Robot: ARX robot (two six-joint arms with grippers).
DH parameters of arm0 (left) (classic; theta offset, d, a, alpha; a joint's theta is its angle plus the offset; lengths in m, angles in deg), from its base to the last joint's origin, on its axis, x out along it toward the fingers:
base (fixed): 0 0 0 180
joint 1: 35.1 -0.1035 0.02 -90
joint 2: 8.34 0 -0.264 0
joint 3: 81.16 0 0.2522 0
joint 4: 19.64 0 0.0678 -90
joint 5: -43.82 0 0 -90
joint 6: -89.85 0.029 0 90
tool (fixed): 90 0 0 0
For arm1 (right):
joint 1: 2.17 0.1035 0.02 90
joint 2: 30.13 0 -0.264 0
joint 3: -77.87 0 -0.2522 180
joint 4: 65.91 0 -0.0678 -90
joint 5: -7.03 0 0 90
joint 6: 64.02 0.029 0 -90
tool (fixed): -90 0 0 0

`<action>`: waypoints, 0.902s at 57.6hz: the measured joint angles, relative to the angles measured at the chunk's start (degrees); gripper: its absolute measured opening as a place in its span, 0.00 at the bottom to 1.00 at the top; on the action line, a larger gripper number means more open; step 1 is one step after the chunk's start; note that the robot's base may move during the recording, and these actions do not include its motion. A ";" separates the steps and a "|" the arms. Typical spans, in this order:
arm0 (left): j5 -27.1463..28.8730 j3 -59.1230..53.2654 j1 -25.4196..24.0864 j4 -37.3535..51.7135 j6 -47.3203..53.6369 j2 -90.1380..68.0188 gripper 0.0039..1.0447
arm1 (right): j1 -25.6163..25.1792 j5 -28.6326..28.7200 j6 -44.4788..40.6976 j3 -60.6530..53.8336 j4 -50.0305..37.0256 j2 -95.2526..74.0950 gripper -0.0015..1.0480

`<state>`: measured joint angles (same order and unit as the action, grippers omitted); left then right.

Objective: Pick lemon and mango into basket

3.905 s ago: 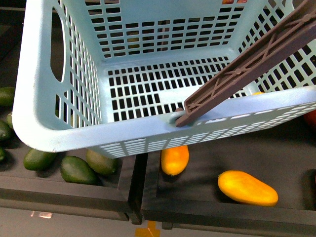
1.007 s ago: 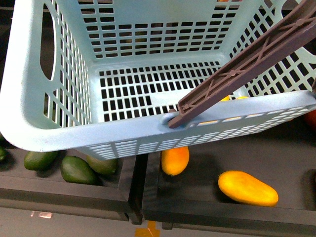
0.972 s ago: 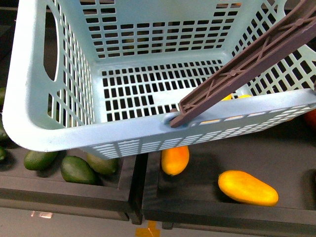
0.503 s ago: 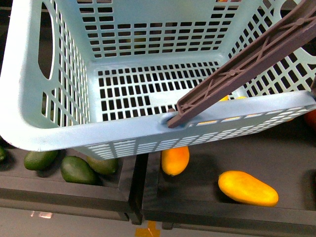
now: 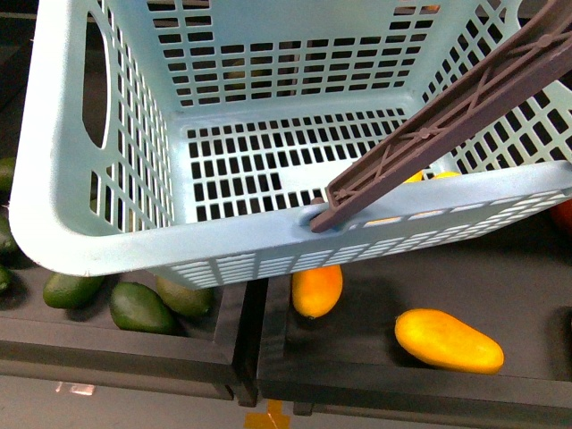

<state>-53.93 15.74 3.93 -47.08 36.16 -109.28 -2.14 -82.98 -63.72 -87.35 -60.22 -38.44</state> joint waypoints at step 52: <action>-0.11 0.00 0.61 0.00 0.20 -0.11 0.27 | 0.00 -0.26 -0.11 0.00 8.00 8.00 0.91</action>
<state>-54.04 15.74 4.54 -47.08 36.36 -109.39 -2.14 -83.25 -63.83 -87.35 -52.22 -30.44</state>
